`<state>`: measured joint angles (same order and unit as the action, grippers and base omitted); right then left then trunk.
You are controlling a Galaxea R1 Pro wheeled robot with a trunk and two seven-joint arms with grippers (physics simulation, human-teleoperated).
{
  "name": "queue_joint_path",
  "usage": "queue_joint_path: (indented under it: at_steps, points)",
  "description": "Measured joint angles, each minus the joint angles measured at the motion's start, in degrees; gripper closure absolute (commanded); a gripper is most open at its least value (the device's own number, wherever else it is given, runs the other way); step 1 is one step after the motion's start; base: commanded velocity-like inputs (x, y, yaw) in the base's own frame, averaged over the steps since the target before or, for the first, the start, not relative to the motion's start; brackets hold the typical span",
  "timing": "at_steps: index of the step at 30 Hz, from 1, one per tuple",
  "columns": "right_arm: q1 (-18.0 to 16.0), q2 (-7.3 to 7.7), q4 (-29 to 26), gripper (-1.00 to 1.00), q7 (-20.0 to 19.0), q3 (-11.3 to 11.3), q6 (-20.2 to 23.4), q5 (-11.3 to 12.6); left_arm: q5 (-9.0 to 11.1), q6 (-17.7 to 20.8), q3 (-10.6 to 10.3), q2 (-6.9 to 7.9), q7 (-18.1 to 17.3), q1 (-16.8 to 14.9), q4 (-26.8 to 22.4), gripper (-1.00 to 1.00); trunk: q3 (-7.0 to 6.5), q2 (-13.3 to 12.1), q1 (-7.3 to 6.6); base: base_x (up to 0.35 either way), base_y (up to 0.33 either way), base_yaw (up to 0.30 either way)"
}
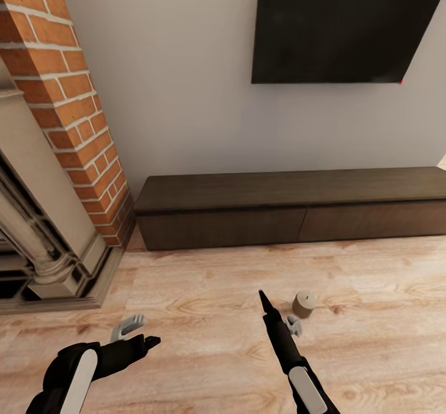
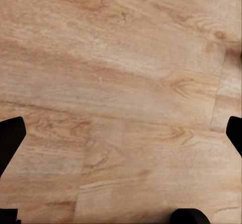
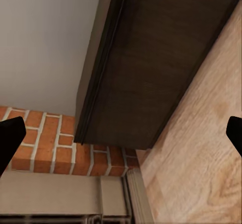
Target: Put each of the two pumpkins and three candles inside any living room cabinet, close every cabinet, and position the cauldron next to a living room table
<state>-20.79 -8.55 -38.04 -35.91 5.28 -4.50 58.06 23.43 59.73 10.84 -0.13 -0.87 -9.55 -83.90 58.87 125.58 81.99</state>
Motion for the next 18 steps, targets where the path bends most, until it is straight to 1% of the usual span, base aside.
queue_joint_path:
  at_steps: [3, 9, 18]
  points:
    - [0.0, -0.02, 0.02, -1.0, -0.04, -0.02, -0.01, -0.02, 0.0, 0.0, 0.06, 0.04, 0.0, 0.0, 0.0, -1.0, 0.0, 0.0, 0.0, 0.248, 0.0, 0.0]
    - [0.0, -0.02, 0.06, -1.0, 0.0, -0.03, 0.01, -0.05, 0.0, 0.0, 0.04, 0.05, 0.0, 0.0, 0.0, -1.0, 0.0, 0.0, 0.01, 0.154, 0.0, 0.0]
    - [0.0, -0.11, 0.13, -1.0, 0.54, -0.03, 0.05, -0.03, 0.01, 0.01, 0.15, 0.14, -0.05, 0.0, 0.0, -1.0, 0.0, 0.0, -0.01, 0.313, 0.0, 0.0]
